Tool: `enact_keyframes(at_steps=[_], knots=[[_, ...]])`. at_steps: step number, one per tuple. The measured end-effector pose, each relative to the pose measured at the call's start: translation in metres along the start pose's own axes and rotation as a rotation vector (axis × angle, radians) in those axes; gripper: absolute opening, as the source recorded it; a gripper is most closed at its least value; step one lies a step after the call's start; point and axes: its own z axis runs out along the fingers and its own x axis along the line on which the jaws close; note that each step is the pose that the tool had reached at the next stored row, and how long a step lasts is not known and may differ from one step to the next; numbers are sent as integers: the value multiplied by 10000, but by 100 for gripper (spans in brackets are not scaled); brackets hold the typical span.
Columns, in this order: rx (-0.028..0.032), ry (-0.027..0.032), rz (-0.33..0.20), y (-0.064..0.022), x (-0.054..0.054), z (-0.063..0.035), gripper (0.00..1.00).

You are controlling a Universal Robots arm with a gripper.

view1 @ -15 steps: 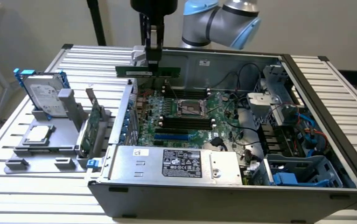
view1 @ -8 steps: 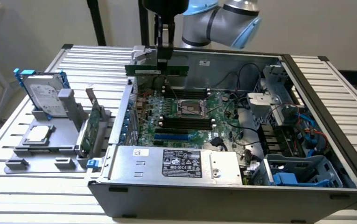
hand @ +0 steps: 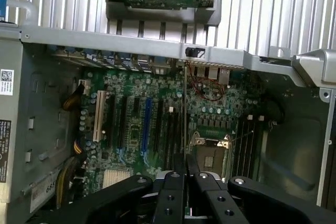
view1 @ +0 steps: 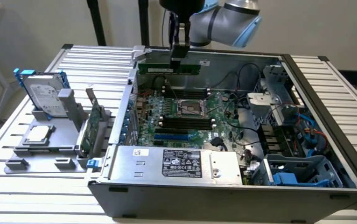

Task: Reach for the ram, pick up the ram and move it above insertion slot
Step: 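Pick up the ram and move it above insertion slot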

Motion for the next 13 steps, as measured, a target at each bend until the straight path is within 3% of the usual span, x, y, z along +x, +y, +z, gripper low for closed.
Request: enact_keyframes(at_steps=[8, 13], knots=[[-15, -7, 1, -270, -40, -11, 12], [-12, -11, 91, -337, -60, -13, 12]])
